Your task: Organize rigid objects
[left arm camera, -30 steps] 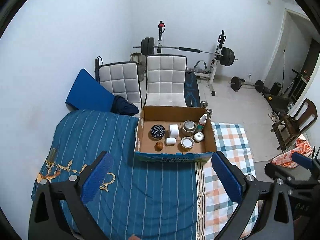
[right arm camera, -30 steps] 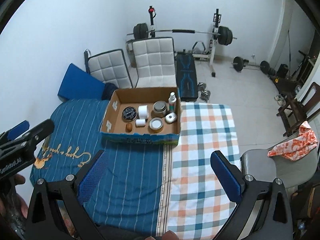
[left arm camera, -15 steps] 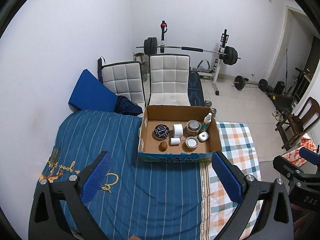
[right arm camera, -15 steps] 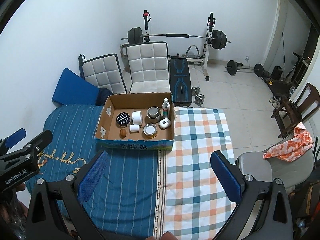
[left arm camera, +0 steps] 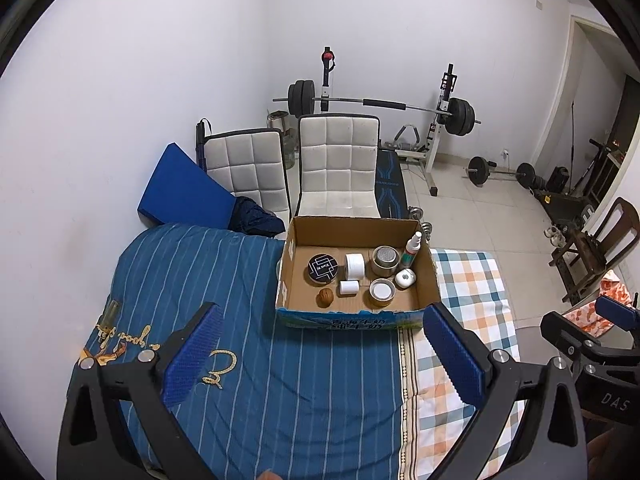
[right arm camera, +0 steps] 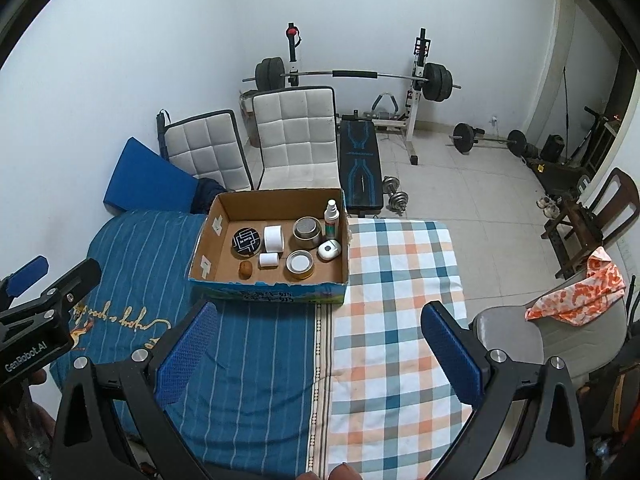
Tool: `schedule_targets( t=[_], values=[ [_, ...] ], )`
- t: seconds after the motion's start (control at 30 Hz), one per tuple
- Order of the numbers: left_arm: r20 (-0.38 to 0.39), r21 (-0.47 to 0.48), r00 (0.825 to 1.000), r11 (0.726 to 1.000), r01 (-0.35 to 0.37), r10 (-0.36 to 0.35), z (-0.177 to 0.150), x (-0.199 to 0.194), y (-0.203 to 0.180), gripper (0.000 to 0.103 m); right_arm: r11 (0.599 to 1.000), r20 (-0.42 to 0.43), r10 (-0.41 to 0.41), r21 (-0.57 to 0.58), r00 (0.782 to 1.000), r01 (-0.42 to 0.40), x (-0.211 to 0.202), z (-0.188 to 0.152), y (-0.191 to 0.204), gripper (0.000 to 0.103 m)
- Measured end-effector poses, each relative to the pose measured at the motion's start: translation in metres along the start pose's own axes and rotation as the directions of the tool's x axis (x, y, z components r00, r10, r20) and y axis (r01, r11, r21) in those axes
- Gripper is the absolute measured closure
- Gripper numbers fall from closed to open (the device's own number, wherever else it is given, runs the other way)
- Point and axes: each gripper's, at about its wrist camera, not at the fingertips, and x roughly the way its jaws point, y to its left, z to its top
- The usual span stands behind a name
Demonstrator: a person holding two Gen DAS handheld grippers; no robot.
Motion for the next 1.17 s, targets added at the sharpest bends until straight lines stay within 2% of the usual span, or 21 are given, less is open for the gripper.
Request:
schedule_targets(
  t=[0.57,1.17],
  values=[
    [0.015,-0.02,1.0,1.0,-0.013,0.014,-0.0029,-0.0036,0.004,0.0,0.999,0.023,-0.039,0.015,0.999,0.039,-0.0044,0.0022,-0.002,0.0],
    [0.03,0.0,1.0,1.0,0.002,-0.002,-0.0085,-0.0048,0.0,0.0,0.999,0.03,-0.032,0.016,0.999,0.031,-0.0027,0.0025,0.0008,0.0]
  ],
)
